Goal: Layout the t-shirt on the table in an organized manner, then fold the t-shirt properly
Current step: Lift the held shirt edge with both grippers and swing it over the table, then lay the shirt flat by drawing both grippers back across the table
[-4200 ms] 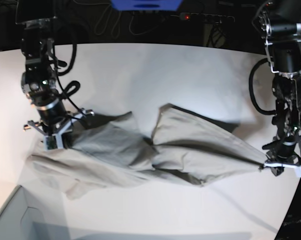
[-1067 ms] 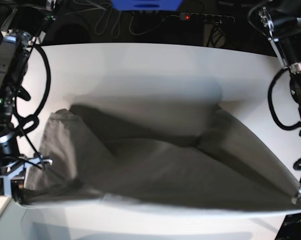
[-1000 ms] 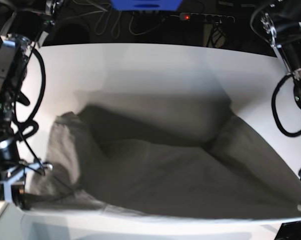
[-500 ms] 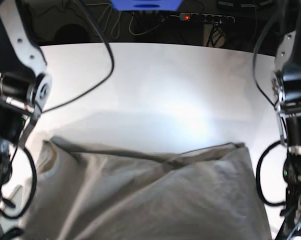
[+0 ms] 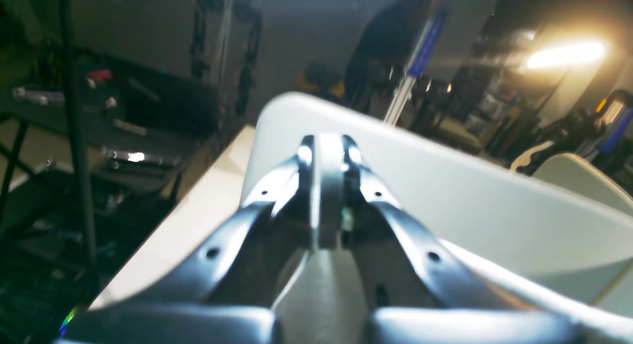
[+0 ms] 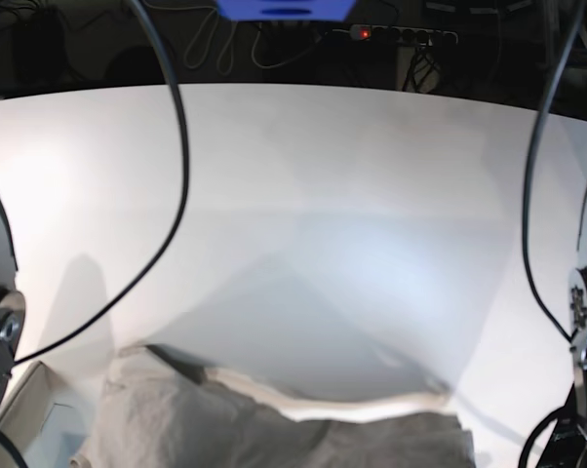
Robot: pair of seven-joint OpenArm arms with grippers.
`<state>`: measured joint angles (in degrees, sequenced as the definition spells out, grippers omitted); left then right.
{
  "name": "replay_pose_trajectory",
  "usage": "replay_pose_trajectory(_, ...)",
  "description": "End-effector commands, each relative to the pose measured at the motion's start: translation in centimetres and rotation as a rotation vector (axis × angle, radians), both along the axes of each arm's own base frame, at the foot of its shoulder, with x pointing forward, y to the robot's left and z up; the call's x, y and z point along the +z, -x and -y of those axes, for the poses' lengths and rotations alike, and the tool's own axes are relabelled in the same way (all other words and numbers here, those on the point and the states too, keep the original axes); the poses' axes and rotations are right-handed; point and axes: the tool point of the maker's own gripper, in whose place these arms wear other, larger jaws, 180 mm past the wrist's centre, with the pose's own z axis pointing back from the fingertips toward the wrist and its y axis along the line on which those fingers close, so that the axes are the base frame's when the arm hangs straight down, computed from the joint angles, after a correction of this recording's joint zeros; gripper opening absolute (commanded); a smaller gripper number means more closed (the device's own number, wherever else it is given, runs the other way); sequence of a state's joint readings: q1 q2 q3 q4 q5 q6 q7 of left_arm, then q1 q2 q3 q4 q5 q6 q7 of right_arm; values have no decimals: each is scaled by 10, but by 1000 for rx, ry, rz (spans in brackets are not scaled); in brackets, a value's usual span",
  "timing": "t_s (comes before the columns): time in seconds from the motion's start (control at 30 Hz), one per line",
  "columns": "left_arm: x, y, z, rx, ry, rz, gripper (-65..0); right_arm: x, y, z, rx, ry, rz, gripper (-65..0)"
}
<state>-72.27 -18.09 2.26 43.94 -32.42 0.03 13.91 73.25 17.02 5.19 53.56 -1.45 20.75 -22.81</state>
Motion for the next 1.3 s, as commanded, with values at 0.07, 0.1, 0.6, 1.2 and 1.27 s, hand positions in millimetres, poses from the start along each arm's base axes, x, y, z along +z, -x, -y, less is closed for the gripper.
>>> replay_pose_trajectory(0.07, 48, 13, -2, 8, -12, 114, -646, 25, 6, -3, 5, 6, 56, -650)
replay_pose_trajectory(0.1, 53, 16, -3, 8, -14, 126, -646, 30, 9, -3, 4, 11, 69, -650)
replay_pose_trajectory(0.6, -167, 72, -25, 32, -61, -137, -646, -163, 113, -35, -7, 115, -107, -650)
replay_pose_trajectory(1.2, -419, 248, -30, 96, 69, -605, -649, -380, 302, -69, 77, 19, -455, -650)
replay_pose_trajectory(1.27, -438, 273, -38, 122, 73, -661, -649, -397, 332, -72, 87, 18, -512, -650)
